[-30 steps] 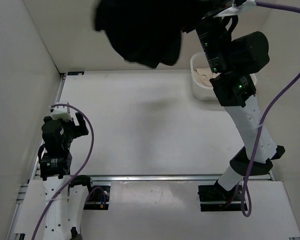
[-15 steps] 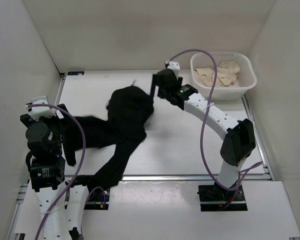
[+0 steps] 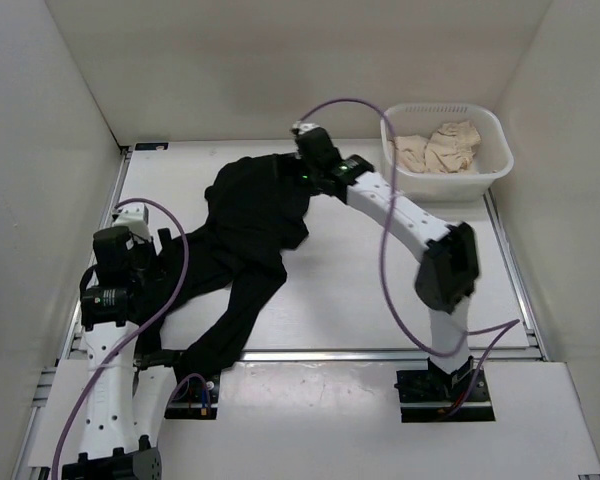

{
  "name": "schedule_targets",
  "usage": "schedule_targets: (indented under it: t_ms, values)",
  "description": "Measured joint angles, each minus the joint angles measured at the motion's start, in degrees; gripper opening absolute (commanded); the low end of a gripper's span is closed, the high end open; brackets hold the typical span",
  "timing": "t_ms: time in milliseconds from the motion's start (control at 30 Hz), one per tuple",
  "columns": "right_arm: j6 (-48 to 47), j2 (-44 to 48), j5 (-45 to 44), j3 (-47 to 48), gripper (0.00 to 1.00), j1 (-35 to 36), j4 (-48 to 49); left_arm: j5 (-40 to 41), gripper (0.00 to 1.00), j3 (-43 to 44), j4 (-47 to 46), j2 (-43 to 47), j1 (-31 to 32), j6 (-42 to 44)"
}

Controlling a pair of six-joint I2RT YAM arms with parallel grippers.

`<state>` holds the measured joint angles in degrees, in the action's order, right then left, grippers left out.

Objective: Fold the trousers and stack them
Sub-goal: Move the trousers to the center of the board, then flatten the trousers out

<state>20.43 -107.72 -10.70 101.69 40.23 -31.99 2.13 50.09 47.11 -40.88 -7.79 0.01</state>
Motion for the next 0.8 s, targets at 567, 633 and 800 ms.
schedule_targets:
  t_ms: [567, 633, 800]
  values:
    - [-7.3, -23.7, 15.8, 4.9, 0.00, 3.7, -5.1, 1.5, 1.00, -17.3, -2.1, -0.2, 0.0, 0.0]
    - [-8.0, -19.5, 14.8, -1.2, 0.00, 3.5, -6.0, 1.5, 1.00, -17.3, -2.5, -0.3, 0.0, 0.0]
    - [-7.6, 2.3, 11.8, -30.1, 0.34, 0.5, -11.8, 1.7, 1.00, -17.5, -2.9, -0.3, 0.0, 0.0]
